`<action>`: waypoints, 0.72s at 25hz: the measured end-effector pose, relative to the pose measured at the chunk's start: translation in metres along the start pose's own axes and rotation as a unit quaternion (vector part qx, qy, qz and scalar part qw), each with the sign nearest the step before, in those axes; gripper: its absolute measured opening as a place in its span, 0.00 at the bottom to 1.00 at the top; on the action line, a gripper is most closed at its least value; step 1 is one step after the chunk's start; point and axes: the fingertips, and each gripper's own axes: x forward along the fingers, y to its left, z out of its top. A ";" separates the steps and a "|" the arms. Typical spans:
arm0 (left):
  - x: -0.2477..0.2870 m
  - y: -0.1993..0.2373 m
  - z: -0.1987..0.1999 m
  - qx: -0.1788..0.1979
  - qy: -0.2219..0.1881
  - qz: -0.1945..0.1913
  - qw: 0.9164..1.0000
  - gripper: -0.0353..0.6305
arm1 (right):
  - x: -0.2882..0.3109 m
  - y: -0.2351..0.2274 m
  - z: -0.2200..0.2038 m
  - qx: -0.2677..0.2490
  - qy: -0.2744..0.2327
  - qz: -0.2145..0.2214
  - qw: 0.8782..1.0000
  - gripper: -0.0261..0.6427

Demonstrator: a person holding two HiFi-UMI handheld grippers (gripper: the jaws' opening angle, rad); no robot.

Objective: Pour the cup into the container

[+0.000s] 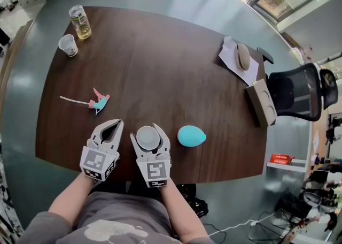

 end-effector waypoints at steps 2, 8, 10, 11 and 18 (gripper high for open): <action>0.001 0.001 -0.001 -0.002 0.000 -0.001 1.000 0.06 | 0.002 0.002 -0.002 0.000 0.003 0.001 1.000 0.49; 0.003 0.002 -0.006 -0.004 0.005 -0.005 1.000 0.06 | 0.004 0.002 -0.013 0.006 0.011 -0.009 1.000 0.49; 0.003 0.003 -0.007 -0.004 0.006 -0.005 1.000 0.06 | 0.004 0.001 -0.015 0.007 0.014 -0.013 1.000 0.49; 0.002 0.003 -0.008 -0.005 0.007 -0.004 1.000 0.06 | 0.004 0.001 -0.015 0.007 0.013 -0.014 1.000 0.49; 0.002 0.004 -0.010 -0.009 0.010 -0.002 1.000 0.06 | 0.006 -0.004 -0.012 0.023 -0.003 -0.022 0.999 0.49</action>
